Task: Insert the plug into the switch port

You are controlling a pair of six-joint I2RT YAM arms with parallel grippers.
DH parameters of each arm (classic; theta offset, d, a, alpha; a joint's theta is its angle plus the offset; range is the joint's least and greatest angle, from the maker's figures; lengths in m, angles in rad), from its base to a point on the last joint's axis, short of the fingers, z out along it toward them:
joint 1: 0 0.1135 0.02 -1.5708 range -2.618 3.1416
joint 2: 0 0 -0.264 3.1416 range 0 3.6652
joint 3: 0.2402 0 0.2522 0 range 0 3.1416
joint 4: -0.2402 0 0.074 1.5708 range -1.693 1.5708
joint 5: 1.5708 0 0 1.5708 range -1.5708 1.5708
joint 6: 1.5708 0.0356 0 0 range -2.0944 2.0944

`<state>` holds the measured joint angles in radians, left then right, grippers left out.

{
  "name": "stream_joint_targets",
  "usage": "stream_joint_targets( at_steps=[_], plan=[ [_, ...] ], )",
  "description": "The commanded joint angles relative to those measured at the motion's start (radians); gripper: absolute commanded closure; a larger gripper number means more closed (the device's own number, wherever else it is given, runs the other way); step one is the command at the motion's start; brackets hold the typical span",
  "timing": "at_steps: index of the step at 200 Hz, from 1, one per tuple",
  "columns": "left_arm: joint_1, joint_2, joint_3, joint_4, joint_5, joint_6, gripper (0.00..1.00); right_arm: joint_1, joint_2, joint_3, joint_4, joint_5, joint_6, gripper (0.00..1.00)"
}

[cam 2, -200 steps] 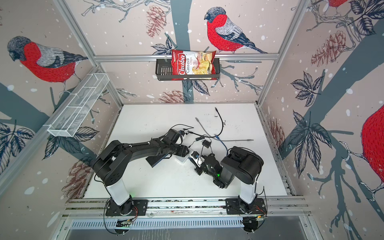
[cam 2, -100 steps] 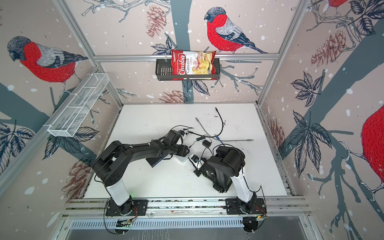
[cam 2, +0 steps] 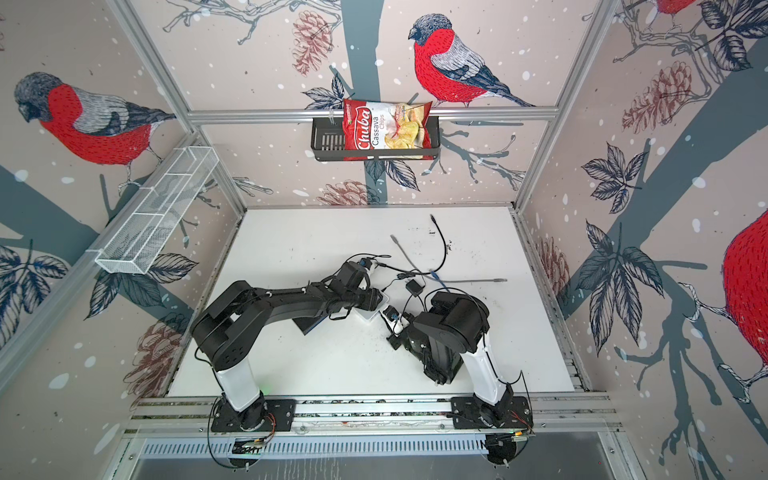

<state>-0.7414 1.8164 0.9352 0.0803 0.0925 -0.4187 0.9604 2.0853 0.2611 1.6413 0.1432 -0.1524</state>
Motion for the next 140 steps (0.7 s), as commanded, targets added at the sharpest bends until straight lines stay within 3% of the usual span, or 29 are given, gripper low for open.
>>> stream_joint_targets(
  at_steps=[1,140],
  plan=[
    [-0.052,0.021,-0.017,-0.125,0.232,-0.035,0.38,-0.002,0.005,0.037,0.005,-0.038,-0.060,1.00],
    [-0.102,0.069,-0.044,0.044,0.383,-0.037,0.38,-0.030,0.005,0.072,0.007,-0.149,-0.113,1.00]
  ],
)
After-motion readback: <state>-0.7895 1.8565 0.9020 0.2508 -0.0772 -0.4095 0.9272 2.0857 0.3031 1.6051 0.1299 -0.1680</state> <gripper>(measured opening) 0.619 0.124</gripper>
